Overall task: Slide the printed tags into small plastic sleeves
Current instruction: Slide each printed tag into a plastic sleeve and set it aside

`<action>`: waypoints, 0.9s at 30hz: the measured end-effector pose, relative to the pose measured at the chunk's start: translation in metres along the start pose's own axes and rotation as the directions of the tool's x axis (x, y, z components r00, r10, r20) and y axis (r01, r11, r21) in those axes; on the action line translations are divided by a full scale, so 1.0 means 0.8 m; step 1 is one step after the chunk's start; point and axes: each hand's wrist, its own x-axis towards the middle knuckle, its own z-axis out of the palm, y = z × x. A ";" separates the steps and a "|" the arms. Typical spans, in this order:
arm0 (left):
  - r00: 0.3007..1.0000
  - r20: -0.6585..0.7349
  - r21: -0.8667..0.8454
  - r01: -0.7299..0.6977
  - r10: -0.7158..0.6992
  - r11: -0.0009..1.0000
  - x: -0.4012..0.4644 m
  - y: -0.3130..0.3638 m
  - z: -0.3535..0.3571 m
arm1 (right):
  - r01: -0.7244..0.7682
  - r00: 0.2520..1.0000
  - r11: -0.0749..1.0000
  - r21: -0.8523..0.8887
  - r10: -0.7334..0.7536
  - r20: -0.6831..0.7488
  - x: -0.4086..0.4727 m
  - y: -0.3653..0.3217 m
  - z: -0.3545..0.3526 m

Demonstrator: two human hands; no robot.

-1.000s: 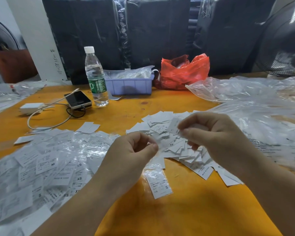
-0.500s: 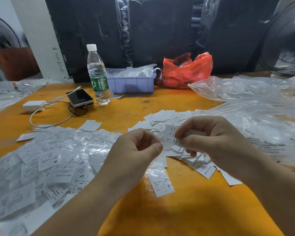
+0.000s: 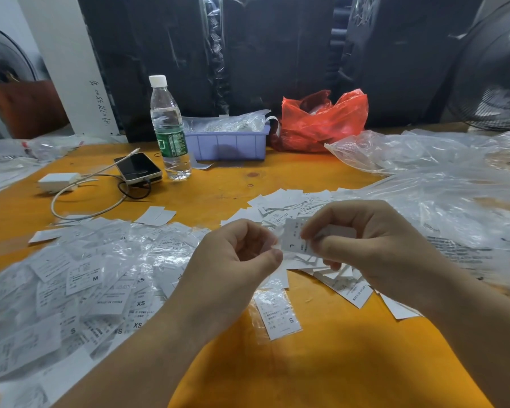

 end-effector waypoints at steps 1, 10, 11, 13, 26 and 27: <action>1.000 -0.011 0.006 -0.001 0.001 1.000 0.000 0.000 0.000 | 0.008 0.999 1.000 0.009 -0.007 -0.036 0.000 -0.001 0.000; 1.000 -0.021 0.018 -0.016 0.016 1.000 -0.002 0.006 0.000 | 0.033 0.994 0.998 -0.047 -0.037 -0.106 -0.001 0.002 0.004; 1.000 -0.021 0.020 -0.016 0.016 1.000 -0.002 0.007 0.000 | 0.028 0.995 0.999 -0.040 -0.032 -0.095 -0.001 0.003 0.004; 1.000 -0.019 0.033 -0.016 0.016 0.999 -0.002 0.007 0.000 | 0.002 0.999 1.000 -0.016 -0.003 -0.053 -0.002 0.005 0.004; 0.999 -0.034 0.035 -0.023 0.025 0.999 -0.003 0.011 0.000 | -0.016 0.999 0.999 -0.030 0.015 -0.028 -0.001 0.003 0.002; 0.999 -0.036 0.039 -0.026 0.027 0.999 -0.003 0.011 0.000 | -0.010 0.999 1.000 -0.028 0.009 -0.047 -0.001 0.002 0.001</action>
